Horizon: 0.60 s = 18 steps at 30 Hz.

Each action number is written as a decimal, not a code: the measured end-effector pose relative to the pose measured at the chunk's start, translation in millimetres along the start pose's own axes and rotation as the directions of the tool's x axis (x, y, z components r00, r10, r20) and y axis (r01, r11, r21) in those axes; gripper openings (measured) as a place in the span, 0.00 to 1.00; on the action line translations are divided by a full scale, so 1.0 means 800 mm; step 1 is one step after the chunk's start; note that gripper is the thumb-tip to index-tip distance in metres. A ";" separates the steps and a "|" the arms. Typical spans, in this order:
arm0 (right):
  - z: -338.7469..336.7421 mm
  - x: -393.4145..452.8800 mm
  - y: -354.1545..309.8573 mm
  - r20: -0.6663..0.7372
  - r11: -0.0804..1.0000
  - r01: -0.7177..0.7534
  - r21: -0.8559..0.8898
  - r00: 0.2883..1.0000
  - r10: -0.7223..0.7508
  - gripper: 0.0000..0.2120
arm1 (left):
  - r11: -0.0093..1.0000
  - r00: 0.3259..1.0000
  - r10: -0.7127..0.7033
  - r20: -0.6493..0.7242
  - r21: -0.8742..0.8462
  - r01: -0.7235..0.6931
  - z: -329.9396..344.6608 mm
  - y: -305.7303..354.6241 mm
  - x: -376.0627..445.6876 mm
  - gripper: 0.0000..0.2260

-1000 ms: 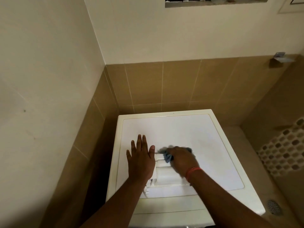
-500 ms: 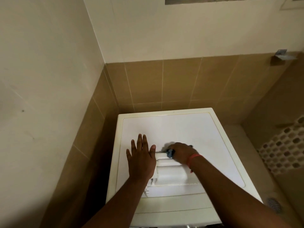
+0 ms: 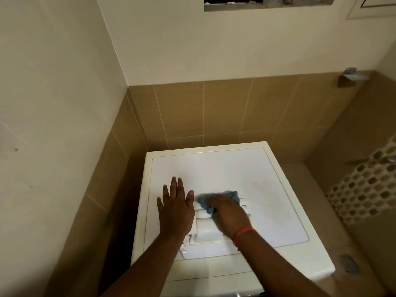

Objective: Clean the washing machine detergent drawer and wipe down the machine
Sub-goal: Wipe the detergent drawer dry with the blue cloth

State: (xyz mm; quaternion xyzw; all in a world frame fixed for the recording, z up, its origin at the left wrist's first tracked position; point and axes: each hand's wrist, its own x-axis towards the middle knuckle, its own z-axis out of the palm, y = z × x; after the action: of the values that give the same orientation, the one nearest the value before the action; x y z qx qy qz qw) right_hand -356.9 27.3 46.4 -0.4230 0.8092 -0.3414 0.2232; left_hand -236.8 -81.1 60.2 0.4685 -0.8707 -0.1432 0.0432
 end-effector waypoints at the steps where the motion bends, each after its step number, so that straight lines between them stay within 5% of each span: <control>1: -0.017 -0.001 0.015 -0.063 0.997 0.006 -0.071 0.998 -0.011 0.15 | 1.000 1.000 -0.004 -0.008 -0.027 0.003 0.000 0.000 -0.001 0.32; 4: -0.063 -0.008 0.061 -0.211 0.966 -0.240 -0.092 0.953 0.217 0.15 | 0.967 0.993 -0.119 -0.007 -0.229 0.115 -0.001 0.002 -0.005 0.34; 7: -0.071 -0.017 0.074 -0.134 0.817 -0.436 0.378 0.847 0.514 0.16 | 0.787 0.958 -0.238 0.157 -0.547 0.285 -0.009 0.004 -0.007 0.31; 9: -0.071 -0.022 0.067 -0.078 0.700 -0.416 0.581 0.827 0.557 0.18 | 0.649 0.956 -0.217 0.199 -0.702 0.293 -0.019 0.006 -0.013 0.27; 12: -0.075 -0.023 0.060 -0.004 0.488 -0.350 0.800 0.810 0.587 0.15 | 0.545 0.972 -0.225 0.072 -0.818 0.186 -0.039 0.006 -0.023 0.18; 18: -0.086 -0.026 0.045 -0.111 0.385 -0.125 0.915 0.837 0.535 0.16 | 0.381 0.950 -0.293 -0.109 -0.924 0.011 -0.061 0.010 -0.029 0.09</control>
State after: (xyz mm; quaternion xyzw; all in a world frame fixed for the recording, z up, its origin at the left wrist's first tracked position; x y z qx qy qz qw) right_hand -409.5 84.1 67.4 0.0066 0.6084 -0.7316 0.3074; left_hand -220.3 -68.0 110.3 0.4599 -0.5874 -0.5391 0.3909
